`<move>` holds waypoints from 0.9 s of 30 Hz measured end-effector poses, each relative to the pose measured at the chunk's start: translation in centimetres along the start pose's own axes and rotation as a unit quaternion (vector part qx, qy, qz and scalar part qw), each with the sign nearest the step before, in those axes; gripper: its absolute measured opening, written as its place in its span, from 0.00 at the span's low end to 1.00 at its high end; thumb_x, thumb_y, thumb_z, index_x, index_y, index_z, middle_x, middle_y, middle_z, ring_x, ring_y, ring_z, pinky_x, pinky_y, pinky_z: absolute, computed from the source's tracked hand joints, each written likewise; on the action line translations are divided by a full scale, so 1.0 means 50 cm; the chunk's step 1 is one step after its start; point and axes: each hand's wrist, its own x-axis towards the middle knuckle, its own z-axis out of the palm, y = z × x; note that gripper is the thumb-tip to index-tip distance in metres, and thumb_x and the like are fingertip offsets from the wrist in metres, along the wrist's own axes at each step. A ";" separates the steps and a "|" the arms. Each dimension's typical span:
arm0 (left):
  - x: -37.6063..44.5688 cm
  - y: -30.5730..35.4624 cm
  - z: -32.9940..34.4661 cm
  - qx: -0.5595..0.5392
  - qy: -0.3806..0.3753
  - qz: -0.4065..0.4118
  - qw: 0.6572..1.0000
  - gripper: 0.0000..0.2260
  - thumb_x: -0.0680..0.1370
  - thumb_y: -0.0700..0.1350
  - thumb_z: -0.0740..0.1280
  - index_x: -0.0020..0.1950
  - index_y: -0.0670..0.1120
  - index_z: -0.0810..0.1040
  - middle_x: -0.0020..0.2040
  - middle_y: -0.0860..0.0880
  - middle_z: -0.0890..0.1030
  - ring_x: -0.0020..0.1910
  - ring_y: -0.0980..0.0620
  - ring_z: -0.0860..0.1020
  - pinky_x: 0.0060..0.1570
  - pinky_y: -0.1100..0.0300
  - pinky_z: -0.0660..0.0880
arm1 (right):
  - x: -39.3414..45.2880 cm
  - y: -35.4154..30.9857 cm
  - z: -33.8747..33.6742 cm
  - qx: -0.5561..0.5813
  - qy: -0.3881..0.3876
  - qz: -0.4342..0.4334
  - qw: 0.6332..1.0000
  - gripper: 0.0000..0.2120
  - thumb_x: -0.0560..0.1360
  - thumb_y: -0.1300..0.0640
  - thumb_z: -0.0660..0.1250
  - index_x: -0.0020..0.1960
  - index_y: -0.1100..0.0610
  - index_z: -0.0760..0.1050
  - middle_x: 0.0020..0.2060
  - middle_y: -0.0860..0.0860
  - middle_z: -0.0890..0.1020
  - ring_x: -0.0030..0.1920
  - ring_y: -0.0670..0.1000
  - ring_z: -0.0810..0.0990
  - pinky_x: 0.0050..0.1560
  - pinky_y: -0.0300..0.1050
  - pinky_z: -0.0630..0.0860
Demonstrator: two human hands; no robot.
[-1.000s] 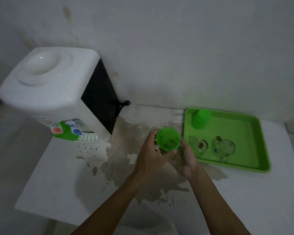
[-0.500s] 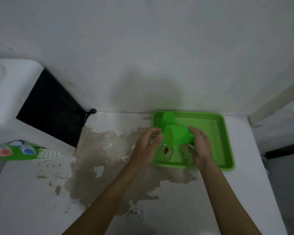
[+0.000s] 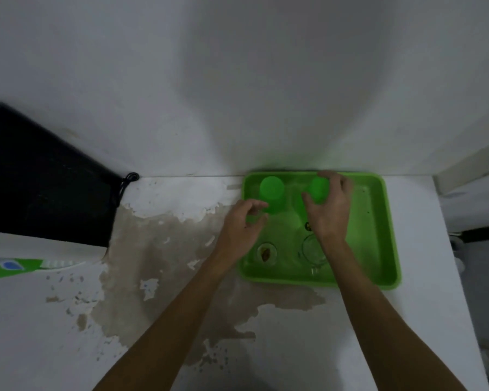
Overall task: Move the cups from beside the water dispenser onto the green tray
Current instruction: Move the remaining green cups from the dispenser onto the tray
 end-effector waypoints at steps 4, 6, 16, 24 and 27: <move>0.019 -0.011 0.006 0.009 -0.010 -0.013 1.000 0.09 0.79 0.44 0.69 0.59 0.52 0.79 0.59 0.51 0.79 0.60 0.57 0.77 0.54 0.64 0.75 | 0.014 0.021 0.021 -0.033 -0.015 -0.021 0.999 0.24 0.68 0.62 0.77 0.62 0.56 0.75 0.60 0.59 0.74 0.62 0.58 0.74 0.61 0.38 0.68; 0.023 -0.015 0.008 0.014 -0.015 -0.014 1.000 0.09 0.79 0.44 0.69 0.59 0.52 0.79 0.59 0.51 0.79 0.60 0.56 0.77 0.56 0.63 0.75 | 0.017 0.029 0.026 -0.041 -0.022 -0.023 0.999 0.24 0.68 0.62 0.76 0.62 0.57 0.75 0.60 0.60 0.74 0.61 0.59 0.75 0.60 0.39 0.69; -0.007 -0.019 -0.023 -0.009 -0.011 -0.010 1.000 0.10 0.79 0.41 0.69 0.58 0.52 0.79 0.56 0.54 0.79 0.56 0.60 0.77 0.52 0.68 0.74 | 0.001 0.015 0.009 -0.096 -0.033 -0.052 0.993 0.27 0.66 0.59 0.78 0.63 0.57 0.73 0.66 0.63 0.70 0.66 0.62 0.71 0.66 0.57 0.74; -0.097 -0.038 -0.111 -0.043 0.019 -0.003 0.999 0.09 0.78 0.38 0.70 0.53 0.51 0.81 0.49 0.53 0.83 0.48 0.59 0.80 0.46 0.75 0.73 | -0.084 -0.089 0.006 -0.029 -0.017 -0.108 0.994 0.13 0.70 0.60 0.73 0.53 0.60 0.78 0.50 0.59 0.78 0.51 0.56 0.76 0.54 0.48 0.74; -0.147 -0.064 -0.162 -0.054 0.038 -0.020 0.998 0.07 0.78 0.38 0.70 0.53 0.48 0.82 0.48 0.50 0.84 0.44 0.59 0.80 0.43 0.74 0.73 | -0.137 -0.139 0.031 0.008 -0.051 -0.124 0.991 0.09 0.69 0.62 0.71 0.49 0.59 0.78 0.43 0.57 0.79 0.44 0.55 0.77 0.48 0.50 0.75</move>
